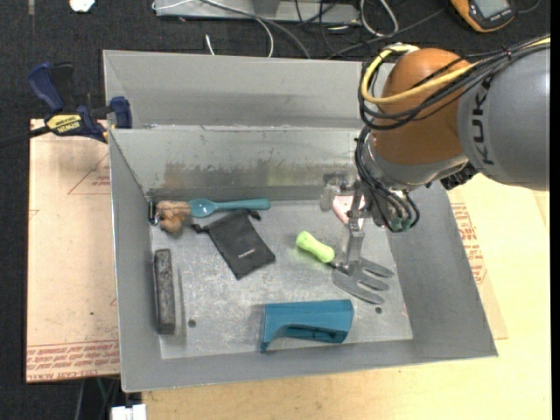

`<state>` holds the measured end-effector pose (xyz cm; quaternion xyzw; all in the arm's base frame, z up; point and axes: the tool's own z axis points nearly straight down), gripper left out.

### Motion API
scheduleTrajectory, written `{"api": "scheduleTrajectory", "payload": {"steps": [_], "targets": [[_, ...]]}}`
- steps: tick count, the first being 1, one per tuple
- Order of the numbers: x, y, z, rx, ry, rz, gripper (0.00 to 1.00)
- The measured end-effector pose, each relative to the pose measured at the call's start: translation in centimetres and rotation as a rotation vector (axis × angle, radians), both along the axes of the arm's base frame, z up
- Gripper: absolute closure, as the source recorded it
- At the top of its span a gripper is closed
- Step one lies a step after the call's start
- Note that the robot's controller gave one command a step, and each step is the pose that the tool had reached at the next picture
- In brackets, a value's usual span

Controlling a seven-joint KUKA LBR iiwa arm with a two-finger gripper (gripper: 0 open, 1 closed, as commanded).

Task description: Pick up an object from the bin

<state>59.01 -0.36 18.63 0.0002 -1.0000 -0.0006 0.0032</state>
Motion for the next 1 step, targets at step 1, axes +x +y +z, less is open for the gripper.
{"api": "scheduleTrajectory", "payload": {"steps": [1], "targets": [[0.16,0.0,0.45,0.0,-0.008,0.0,0.0]]}}
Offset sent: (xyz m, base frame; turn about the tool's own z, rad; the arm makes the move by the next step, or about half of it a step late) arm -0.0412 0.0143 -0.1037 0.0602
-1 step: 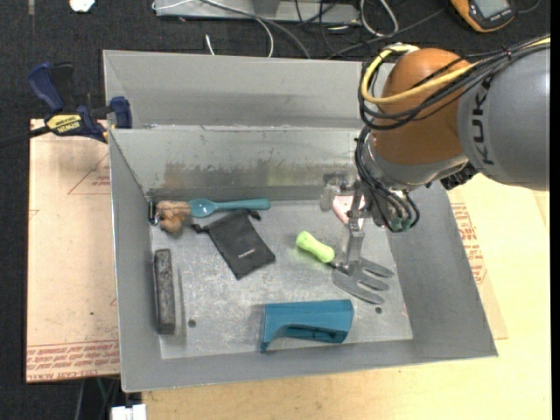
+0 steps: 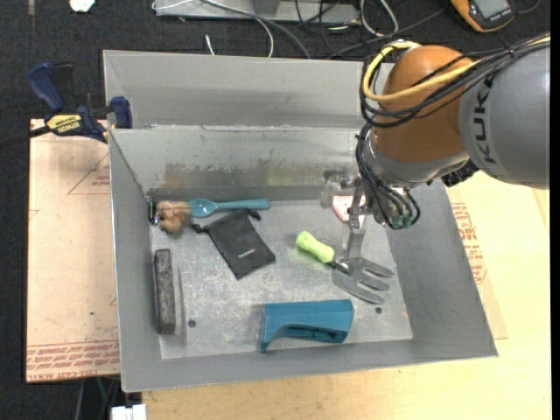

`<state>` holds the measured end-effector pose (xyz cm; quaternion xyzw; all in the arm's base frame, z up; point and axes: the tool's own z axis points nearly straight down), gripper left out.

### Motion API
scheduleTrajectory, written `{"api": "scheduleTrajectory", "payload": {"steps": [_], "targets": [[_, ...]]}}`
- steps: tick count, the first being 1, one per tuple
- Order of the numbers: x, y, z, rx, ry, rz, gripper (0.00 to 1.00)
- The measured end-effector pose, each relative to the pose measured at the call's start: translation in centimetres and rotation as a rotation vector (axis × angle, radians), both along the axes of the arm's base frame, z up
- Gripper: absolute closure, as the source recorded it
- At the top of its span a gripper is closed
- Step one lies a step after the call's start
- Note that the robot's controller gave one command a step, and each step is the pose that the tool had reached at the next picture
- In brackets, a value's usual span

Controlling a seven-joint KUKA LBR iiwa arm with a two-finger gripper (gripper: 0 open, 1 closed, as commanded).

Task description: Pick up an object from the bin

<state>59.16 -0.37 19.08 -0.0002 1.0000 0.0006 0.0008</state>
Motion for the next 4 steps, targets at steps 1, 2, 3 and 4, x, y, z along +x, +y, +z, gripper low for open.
{"api": "scheduleTrajectory", "payload": {"steps": [1,2,3,4], "targets": [[-2.6,1.0,-6.8,0.002,-0.003,-0.038,0.0],[-3.4,4.6,-11.1,0.005,-0.033,-0.086,0.0],[-3.4,1.4,-11.5,0.006,-0.023,-0.162,0.0],[-2.4,2.9,-7.3,0.001,-0.019,0.045,0.0]]}}
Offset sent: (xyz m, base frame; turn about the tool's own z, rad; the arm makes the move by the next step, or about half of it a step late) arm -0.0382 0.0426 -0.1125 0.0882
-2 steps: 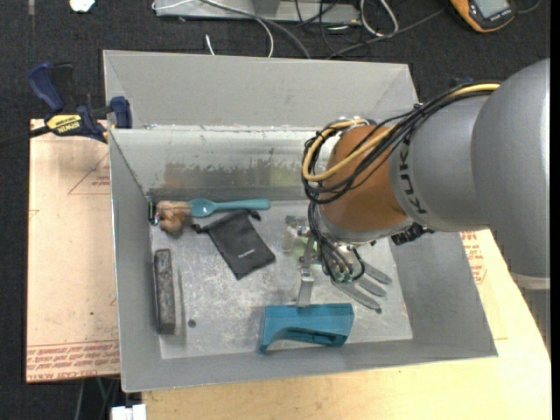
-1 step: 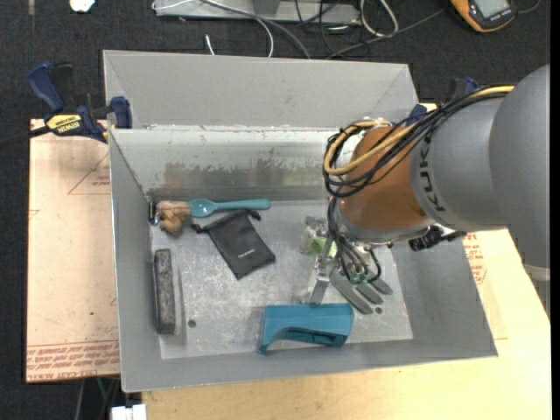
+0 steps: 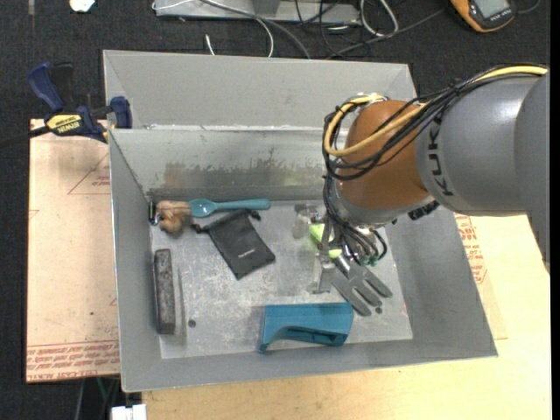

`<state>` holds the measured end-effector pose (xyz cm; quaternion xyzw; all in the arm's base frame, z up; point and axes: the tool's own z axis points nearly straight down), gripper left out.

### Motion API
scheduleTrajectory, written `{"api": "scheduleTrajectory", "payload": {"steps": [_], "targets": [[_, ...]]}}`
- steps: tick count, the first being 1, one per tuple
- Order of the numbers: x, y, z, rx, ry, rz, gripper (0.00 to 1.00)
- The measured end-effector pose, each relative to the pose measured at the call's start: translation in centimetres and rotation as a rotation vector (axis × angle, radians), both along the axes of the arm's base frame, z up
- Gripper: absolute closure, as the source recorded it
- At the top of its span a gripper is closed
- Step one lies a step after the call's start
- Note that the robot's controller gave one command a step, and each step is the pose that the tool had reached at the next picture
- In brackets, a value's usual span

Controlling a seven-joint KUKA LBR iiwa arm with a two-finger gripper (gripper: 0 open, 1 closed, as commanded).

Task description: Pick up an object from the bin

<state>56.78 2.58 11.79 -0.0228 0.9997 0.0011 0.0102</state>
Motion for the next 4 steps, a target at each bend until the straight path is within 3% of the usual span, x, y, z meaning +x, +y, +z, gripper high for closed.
{"api": "scheduleTrajectory", "payload": {"steps": [1,2,3,4], "targets": [[-0.1,0.0,1.2,0.0,-0.005,0.077,0.0],[-1.6,4.3,-1.8,0.002,-0.009,0.064,0.0],[-1.6,2.9,-1.8,0.004,-0.01,0.001,0.0],[-2.3,5.2,-1.6,0.008,-0.014,-0.156,0.0]]}}
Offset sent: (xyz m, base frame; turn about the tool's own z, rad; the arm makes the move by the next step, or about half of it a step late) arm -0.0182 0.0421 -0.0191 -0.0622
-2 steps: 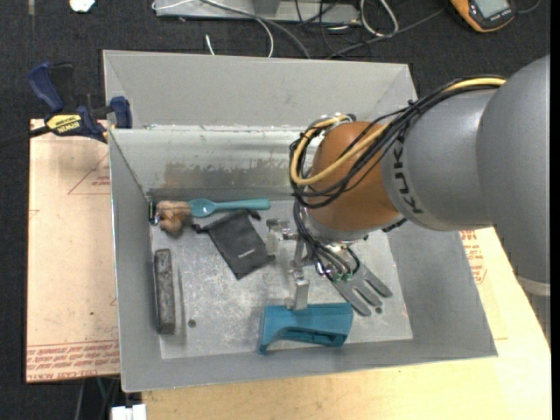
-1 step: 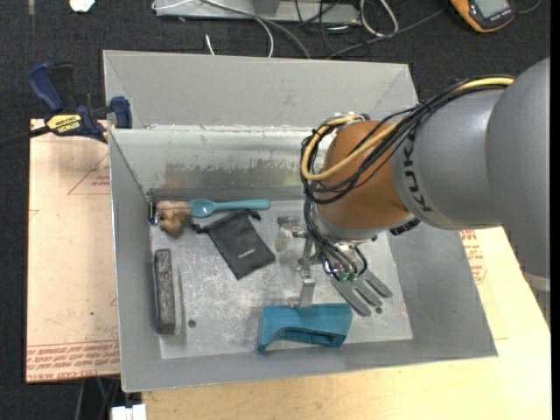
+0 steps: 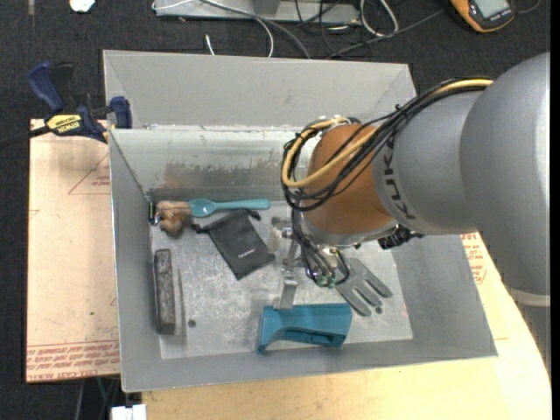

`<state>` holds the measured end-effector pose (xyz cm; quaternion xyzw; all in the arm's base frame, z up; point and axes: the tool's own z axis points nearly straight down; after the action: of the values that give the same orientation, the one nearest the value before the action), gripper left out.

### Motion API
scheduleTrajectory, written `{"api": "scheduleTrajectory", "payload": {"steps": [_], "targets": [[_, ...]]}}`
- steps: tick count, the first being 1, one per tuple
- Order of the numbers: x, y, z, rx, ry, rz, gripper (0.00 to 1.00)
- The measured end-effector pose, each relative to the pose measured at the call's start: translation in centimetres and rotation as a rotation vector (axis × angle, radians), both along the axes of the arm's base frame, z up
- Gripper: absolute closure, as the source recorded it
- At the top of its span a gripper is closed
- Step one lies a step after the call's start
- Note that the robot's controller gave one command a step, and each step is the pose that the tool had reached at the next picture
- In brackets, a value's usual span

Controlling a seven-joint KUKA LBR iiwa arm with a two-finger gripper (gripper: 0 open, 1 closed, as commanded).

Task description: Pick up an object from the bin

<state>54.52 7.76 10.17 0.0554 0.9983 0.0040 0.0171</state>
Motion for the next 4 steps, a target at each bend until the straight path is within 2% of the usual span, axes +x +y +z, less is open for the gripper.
{"api": "scheduleTrajectory", "payload": {"steps": [1,2,3,4], "targets": [[-3.7,2.1,1.4,0.001,0.002,-0.051,1.0],[-3.7,2.1,1.5,0.001,0.0,-0.051,0.0],[-3.7,2.1,1.5,0.001,0.001,-0.051,0.0],[-5.7,-1.5,2.1,0.001,0.001,-0.025,0.0]]}}
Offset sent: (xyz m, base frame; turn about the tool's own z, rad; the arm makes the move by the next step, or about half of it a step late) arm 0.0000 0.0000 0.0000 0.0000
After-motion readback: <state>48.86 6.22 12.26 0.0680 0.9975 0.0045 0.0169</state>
